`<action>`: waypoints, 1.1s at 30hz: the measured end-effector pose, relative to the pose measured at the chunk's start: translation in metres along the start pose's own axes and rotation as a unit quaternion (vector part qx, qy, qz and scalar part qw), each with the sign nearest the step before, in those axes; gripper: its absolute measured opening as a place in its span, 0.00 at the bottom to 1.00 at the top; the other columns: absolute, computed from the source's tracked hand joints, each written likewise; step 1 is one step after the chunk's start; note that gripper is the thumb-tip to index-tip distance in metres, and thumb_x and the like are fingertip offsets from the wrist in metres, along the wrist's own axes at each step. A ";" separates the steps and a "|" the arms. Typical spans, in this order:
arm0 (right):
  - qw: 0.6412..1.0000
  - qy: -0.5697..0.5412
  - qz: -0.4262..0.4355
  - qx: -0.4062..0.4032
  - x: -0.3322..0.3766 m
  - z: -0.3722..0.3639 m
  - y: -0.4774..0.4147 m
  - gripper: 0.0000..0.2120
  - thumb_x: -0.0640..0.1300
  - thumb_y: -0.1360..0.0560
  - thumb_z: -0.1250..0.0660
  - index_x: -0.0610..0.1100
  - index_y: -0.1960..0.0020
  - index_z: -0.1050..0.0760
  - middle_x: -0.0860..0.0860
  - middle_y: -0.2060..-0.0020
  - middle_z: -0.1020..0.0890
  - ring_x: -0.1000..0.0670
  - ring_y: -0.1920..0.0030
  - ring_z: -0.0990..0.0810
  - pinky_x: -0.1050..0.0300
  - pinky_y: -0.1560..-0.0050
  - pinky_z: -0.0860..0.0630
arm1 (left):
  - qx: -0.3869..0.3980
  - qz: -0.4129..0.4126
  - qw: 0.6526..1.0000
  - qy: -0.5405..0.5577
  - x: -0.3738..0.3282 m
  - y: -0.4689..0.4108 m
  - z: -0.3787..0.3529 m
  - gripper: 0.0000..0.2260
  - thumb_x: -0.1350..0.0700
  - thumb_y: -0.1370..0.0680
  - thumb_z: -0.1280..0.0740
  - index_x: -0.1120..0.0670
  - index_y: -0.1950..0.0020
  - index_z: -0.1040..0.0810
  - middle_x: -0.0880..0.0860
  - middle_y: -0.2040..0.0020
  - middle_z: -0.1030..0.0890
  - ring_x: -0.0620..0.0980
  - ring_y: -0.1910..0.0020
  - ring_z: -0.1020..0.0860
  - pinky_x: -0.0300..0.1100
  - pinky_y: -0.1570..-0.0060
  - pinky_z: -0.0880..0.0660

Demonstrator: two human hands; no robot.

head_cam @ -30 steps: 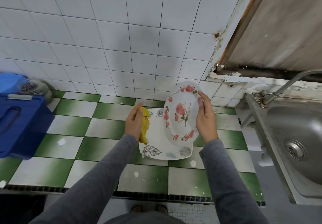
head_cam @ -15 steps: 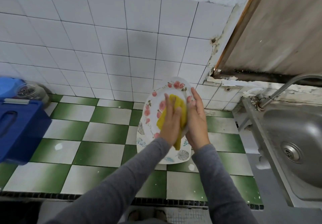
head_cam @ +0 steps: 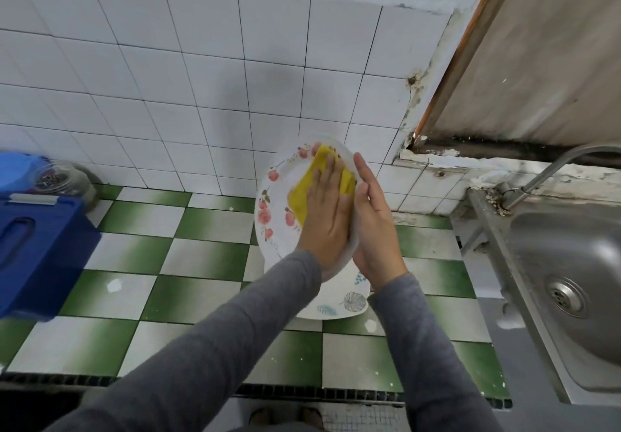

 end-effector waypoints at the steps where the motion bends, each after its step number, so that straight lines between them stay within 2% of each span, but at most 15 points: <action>1: 1.000 -0.003 -0.001 0.006 0.000 -0.001 0.001 0.17 0.45 0.14 0.47 0.59 0.32 0.25 0.49 0.29 0.25 0.48 0.29 0.26 0.43 0.28 0.30 | -0.002 -0.011 1.000 -0.002 0.006 -0.001 0.002 0.29 0.41 0.16 0.57 0.56 0.18 0.51 0.50 0.18 0.56 0.48 0.19 0.58 0.58 0.21 0.54; 3: 1.000 -0.001 0.001 0.022 -0.001 -0.005 0.007 0.17 0.46 0.14 0.47 0.58 0.31 0.26 0.49 0.28 0.26 0.48 0.29 0.26 0.43 0.29 0.29 | -0.026 0.000 0.999 -0.019 0.025 -0.015 0.013 0.28 0.44 0.16 0.56 0.55 0.19 0.50 0.53 0.18 0.55 0.49 0.19 0.57 0.59 0.22 0.53; 4: 1.000 0.003 0.005 0.030 -0.002 -0.007 0.010 0.17 0.47 0.15 0.46 0.59 0.31 0.26 0.49 0.28 0.26 0.48 0.29 0.26 0.43 0.29 0.29 | -0.045 0.031 0.998 -0.024 0.036 -0.024 0.020 0.27 0.43 0.17 0.56 0.53 0.19 0.51 0.53 0.18 0.55 0.49 0.19 0.57 0.58 0.22 0.54; 6: 0.999 0.022 0.010 0.041 -0.001 -0.011 0.015 0.17 0.48 0.15 0.46 0.61 0.32 0.26 0.50 0.29 0.25 0.48 0.30 0.25 0.43 0.30 0.27 | -0.077 0.093 0.993 -0.002 0.048 -0.035 0.033 0.26 0.41 0.18 0.57 0.47 0.21 0.56 0.50 0.18 0.57 0.48 0.19 0.58 0.57 0.22 0.55; 7: 0.998 0.038 0.013 0.045 0.000 -0.012 0.014 0.16 0.49 0.15 0.45 0.63 0.33 0.26 0.51 0.29 0.25 0.48 0.30 0.25 0.42 0.31 0.27 | -0.085 0.095 0.992 0.011 0.044 -0.034 0.034 0.26 0.41 0.18 0.57 0.46 0.21 0.57 0.49 0.18 0.59 0.47 0.20 0.59 0.57 0.22 0.55; 9: 0.997 0.057 0.027 0.048 0.004 -0.014 0.011 0.16 0.51 0.16 0.45 0.64 0.33 0.25 0.53 0.27 0.27 0.49 0.28 0.28 0.40 0.30 0.29 | -0.081 0.046 0.995 0.022 0.024 -0.023 0.025 0.26 0.45 0.16 0.56 0.50 0.20 0.56 0.49 0.19 0.59 0.48 0.19 0.58 0.58 0.22 0.54; 11: 0.998 0.046 0.026 0.043 0.005 -0.013 0.006 0.17 0.47 0.14 0.47 0.60 0.32 0.25 0.52 0.27 0.27 0.50 0.27 0.28 0.44 0.30 0.28 | -0.057 0.007 0.998 0.024 0.006 -0.008 0.014 0.27 0.47 0.16 0.55 0.56 0.19 0.52 0.51 0.18 0.57 0.48 0.19 0.57 0.57 0.21 0.54; 14: 0.996 0.060 0.031 0.051 0.005 -0.016 0.008 0.17 0.47 0.14 0.46 0.60 0.33 0.24 0.52 0.28 0.26 0.50 0.27 0.29 0.43 0.28 0.30 | -0.057 -0.014 0.998 0.004 0.011 -0.011 0.023 0.26 0.48 0.16 0.55 0.57 0.19 0.50 0.53 0.18 0.56 0.49 0.19 0.57 0.57 0.21 0.54; 17: 0.994 0.089 0.015 0.069 0.000 -0.020 0.015 0.16 0.52 0.16 0.45 0.64 0.33 0.25 0.55 0.28 0.26 0.50 0.28 0.27 0.42 0.30 0.27 | -0.130 0.076 0.988 0.033 0.038 -0.029 0.052 0.26 0.43 0.17 0.55 0.47 0.20 0.54 0.50 0.18 0.56 0.47 0.19 0.57 0.57 0.21 0.54; 19: 0.991 0.101 0.012 0.083 -0.002 -0.024 0.018 0.18 0.54 0.18 0.45 0.64 0.31 0.27 0.56 0.28 0.27 0.51 0.28 0.28 0.42 0.31 0.26 | -0.135 0.111 0.984 0.047 0.041 -0.029 0.055 0.25 0.41 0.18 0.55 0.43 0.21 0.57 0.47 0.18 0.57 0.46 0.20 0.57 0.56 0.21 0.55; 22: 0.993 0.093 0.023 0.066 -0.001 -0.023 0.014 0.18 0.50 0.16 0.45 0.60 0.29 0.28 0.57 0.28 0.27 0.53 0.28 0.29 0.44 0.28 0.30 | -0.071 0.033 0.997 0.013 0.016 -0.010 0.035 0.25 0.47 0.15 0.54 0.49 0.20 0.56 0.49 0.18 0.59 0.45 0.20 0.59 0.54 0.21 0.56; 25: 0.992 0.104 0.022 0.061 -0.003 -0.020 0.012 0.18 0.48 0.15 0.46 0.58 0.27 0.29 0.56 0.27 0.28 0.53 0.26 0.31 0.45 0.26 0.32 | -0.039 -0.028 0.999 -0.025 0.012 -0.003 0.032 0.26 0.51 0.15 0.54 0.59 0.19 0.50 0.54 0.18 0.56 0.51 0.19 0.57 0.56 0.21 0.56; 27: 0.992 0.104 0.015 0.072 -0.005 -0.019 0.014 0.18 0.51 0.16 0.45 0.60 0.27 0.29 0.56 0.26 0.29 0.52 0.26 0.31 0.43 0.27 0.31 | -0.054 -0.014 0.998 -0.037 0.022 -0.015 0.043 0.26 0.49 0.16 0.54 0.58 0.19 0.49 0.52 0.19 0.55 0.51 0.19 0.57 0.58 0.22 0.55; 30: 0.991 0.112 0.013 0.076 -0.006 -0.021 0.018 0.19 0.54 0.19 0.43 0.62 0.29 0.29 0.57 0.27 0.28 0.53 0.27 0.30 0.44 0.28 0.29 | -0.112 0.054 0.992 -0.013 0.036 -0.028 0.060 0.27 0.46 0.17 0.55 0.55 0.19 0.49 0.45 0.21 0.53 0.48 0.19 0.55 0.58 0.22 0.54; 33: 0.993 0.097 0.022 0.065 -0.004 -0.022 0.016 0.17 0.50 0.16 0.44 0.61 0.30 0.27 0.58 0.28 0.27 0.54 0.28 0.29 0.46 0.28 0.29 | -0.091 0.022 0.996 -0.001 0.020 -0.017 0.046 0.25 0.49 0.16 0.53 0.52 0.20 0.52 0.46 0.20 0.56 0.49 0.19 0.56 0.58 0.22 0.55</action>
Point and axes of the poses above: each hand's wrist, its own y-axis away from the middle knuckle, its own z-axis out of the back of the hand, x = y × z, the point moved 7 cm from there along -y, towards the middle knuckle
